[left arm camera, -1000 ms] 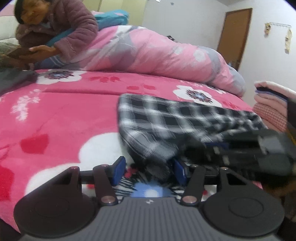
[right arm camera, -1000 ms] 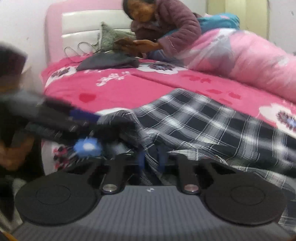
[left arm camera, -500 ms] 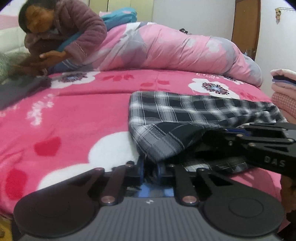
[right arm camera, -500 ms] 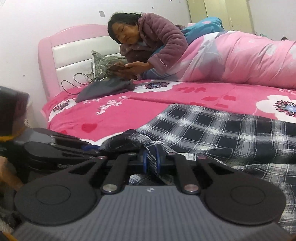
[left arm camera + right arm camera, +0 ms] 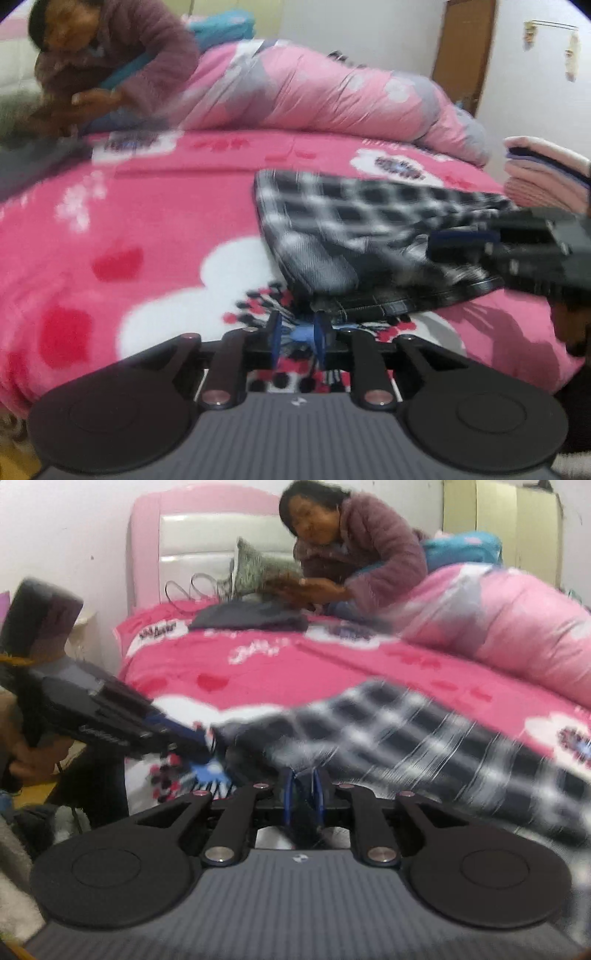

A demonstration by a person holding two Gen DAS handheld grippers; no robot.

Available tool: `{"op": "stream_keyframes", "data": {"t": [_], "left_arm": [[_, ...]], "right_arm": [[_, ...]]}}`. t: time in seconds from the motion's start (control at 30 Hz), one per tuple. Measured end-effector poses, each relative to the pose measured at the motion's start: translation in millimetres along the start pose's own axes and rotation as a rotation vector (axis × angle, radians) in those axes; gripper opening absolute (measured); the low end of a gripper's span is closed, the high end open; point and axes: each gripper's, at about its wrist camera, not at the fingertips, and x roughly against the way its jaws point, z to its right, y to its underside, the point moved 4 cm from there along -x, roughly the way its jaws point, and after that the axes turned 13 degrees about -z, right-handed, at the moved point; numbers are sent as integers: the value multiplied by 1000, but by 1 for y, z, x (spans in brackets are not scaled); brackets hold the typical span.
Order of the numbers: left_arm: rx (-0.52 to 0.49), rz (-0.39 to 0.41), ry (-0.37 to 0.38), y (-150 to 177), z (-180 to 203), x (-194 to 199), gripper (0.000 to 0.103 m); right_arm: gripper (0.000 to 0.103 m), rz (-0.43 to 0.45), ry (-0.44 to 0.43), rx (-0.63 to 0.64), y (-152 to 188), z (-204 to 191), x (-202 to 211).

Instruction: Fold clothes

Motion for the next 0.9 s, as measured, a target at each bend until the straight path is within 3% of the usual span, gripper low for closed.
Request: {"op": "stream_keyframes", "data": {"t": [0.13,0.27,0.37,0.53,0.63,0.73,0.8,0.9], "left_arm": [[-6,87,12,-15,0,13,20],[-35,93,62,-31,20,-13,31],[-16,6,43,-29,22,-42,30],[7,-45,-4,-21,14,-52,30],[43,0,-15,-23,7,-36,34],[76,76,-6,-29,2,-16,37],[51,82,5,-36,10,-21,42],[2,62,21,-45,26,-37,42]], "right_arm": [[12,85,-36,-74,-11,12,9],[12,-14,-40,-157,8,12,-33],[12,-41,-2,-201,28,5,-51],[12,27,85,-199,17,13,-20],[12,31,164,-231,23,33,-11],[13,-66,195,-313,46,54,-23],[13,-46,186,-342,50,55,-20],[13,-3,234,-336,41,55,-9]]}}
